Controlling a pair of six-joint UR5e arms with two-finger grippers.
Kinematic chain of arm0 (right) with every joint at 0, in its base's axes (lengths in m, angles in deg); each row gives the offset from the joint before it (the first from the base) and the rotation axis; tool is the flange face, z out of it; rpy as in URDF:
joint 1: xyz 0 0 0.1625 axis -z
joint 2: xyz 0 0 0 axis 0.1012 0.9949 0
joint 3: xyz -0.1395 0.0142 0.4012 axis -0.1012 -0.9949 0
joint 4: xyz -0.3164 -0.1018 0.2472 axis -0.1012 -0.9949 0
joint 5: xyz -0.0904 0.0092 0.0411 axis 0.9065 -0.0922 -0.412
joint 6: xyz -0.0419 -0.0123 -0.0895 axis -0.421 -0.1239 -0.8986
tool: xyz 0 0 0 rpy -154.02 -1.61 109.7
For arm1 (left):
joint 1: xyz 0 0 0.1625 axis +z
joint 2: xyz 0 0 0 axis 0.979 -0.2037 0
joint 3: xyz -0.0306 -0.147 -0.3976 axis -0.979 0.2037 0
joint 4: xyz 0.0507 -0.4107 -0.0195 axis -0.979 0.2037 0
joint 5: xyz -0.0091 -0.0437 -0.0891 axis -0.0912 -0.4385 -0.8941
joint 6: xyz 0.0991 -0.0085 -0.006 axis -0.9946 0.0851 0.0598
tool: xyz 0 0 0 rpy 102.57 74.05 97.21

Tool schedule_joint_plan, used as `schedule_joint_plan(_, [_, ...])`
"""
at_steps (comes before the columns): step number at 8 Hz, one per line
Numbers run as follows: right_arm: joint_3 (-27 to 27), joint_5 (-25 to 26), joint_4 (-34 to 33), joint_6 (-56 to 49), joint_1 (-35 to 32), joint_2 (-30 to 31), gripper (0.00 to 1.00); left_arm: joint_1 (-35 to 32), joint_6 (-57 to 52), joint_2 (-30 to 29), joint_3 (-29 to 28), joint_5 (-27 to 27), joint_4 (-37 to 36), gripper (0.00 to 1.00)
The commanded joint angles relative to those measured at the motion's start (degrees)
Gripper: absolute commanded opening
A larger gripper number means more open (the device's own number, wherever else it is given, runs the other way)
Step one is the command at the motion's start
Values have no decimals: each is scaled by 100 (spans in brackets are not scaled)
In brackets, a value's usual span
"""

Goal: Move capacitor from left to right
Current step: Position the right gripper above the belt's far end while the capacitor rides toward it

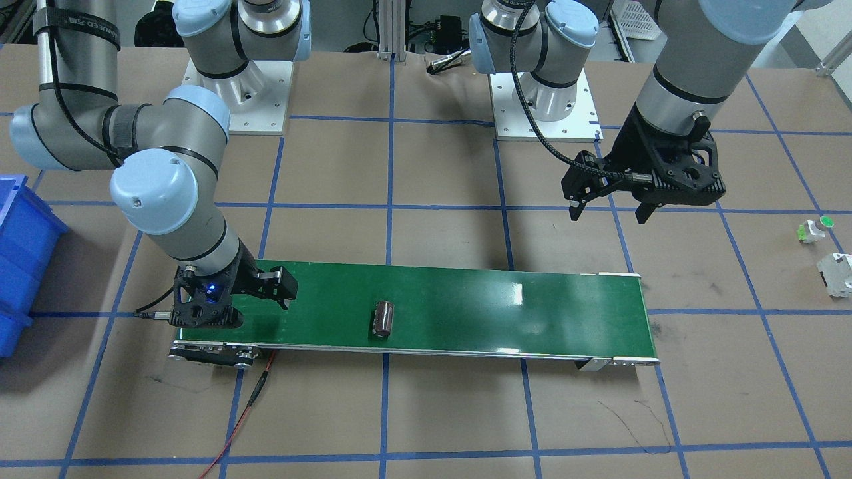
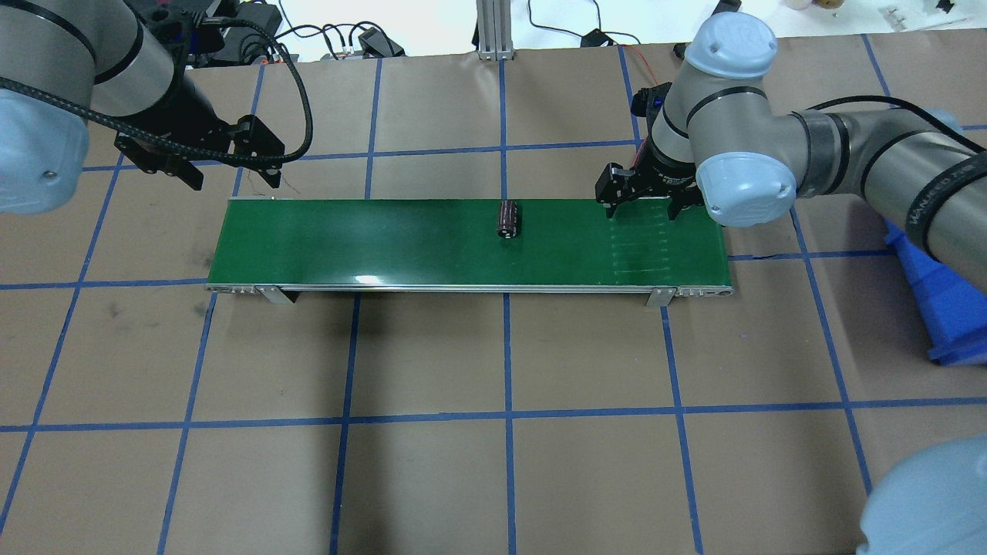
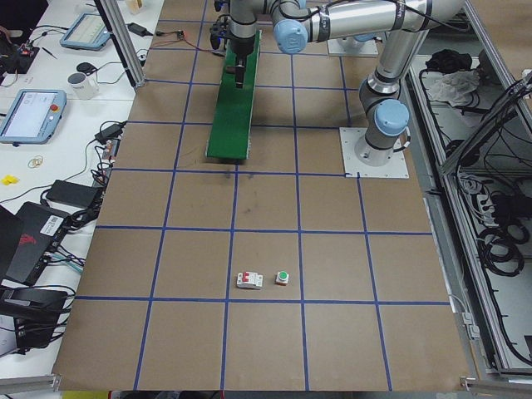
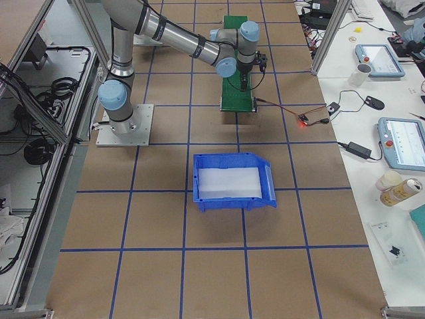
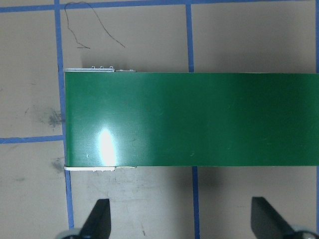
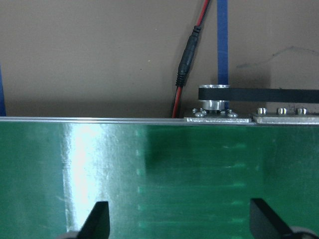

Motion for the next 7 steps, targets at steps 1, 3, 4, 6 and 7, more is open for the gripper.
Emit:
schedule_joint_plan(1, [1, -66, -22, 9, -8, 2, 100, -1, -26, 7, 9, -1, -4, 100])
schedule_joint_plan(3, [1, -119, -49, 9, -8, 37, 100, -1, -43, -37, 9, -1, -22, 100])
schedule_joint_plan(4, [1, -119, -49, 9, -8, 28, 100, -1, -43, -29, 9, 8, -22, 100])
schedule_joint_plan(6, [1, -128, -49, 35, -34, 28, 100, -1, -43, -20, 9, 8, -13, 100])
schedule_joint_plan(7, [10, -128, -49, 87, -60, 28, 100, -1, -43, -20, 9, 8, -13, 100])
